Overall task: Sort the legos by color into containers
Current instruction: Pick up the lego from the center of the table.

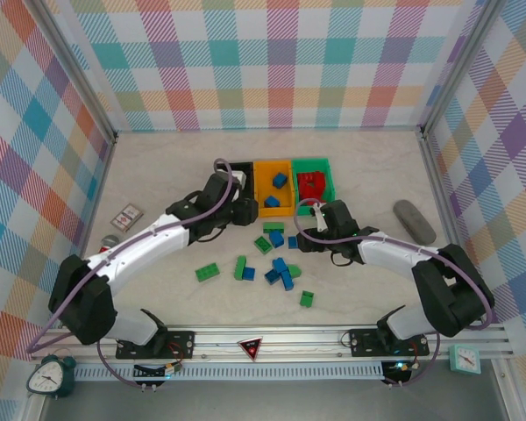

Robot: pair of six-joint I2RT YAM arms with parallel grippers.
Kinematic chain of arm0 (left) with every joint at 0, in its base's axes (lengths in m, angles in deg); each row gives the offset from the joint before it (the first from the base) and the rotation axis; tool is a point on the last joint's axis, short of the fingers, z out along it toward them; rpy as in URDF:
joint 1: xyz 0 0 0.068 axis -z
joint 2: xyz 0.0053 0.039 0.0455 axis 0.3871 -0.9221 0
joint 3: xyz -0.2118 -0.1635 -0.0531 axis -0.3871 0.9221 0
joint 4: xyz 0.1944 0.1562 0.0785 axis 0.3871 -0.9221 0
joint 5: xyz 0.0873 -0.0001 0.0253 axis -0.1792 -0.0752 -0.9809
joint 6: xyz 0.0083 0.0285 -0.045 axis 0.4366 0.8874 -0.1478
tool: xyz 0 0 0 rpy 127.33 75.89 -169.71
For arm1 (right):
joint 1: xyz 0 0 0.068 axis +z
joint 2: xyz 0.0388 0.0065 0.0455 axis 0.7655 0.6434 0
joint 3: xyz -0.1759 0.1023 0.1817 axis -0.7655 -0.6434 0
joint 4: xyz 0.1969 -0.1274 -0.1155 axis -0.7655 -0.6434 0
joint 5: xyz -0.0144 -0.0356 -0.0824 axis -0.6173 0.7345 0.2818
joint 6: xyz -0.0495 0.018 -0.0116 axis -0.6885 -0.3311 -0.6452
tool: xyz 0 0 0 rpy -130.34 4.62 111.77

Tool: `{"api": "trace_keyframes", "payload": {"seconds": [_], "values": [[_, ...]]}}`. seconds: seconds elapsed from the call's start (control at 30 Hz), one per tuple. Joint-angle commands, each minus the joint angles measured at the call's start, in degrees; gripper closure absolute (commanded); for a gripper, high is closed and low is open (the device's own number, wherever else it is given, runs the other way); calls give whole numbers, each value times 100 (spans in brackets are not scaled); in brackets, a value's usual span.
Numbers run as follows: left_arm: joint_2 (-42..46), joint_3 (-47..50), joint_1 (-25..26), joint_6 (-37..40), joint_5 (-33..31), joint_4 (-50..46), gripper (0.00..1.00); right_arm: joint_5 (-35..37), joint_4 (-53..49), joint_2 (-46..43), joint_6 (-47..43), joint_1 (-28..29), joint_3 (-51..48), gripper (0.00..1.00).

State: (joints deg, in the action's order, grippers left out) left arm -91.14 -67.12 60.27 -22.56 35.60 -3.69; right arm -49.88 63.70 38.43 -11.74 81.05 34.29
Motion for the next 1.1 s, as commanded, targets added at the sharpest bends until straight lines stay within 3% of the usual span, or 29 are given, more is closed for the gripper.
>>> {"api": "trace_keyframes", "payload": {"seconds": [0.0, 0.4, 0.97, 1.07], "values": [[359, 398, 73, -213, -42, 546, 43, -86, 51, 129, -23, 88, 187, 36], [997, 1243, 168, -496, -171, 713, 43, 55, -204, 654, -88, 339, 552, 26], [1254, 1575, 223, -565, -308, 622, 43, 776, -702, 1359, -48, 722, 1121, 23], [1276, 1594, 223, -566, -337, 585, 43, 698, -697, 1396, -56, 734, 1142, 19]]}}
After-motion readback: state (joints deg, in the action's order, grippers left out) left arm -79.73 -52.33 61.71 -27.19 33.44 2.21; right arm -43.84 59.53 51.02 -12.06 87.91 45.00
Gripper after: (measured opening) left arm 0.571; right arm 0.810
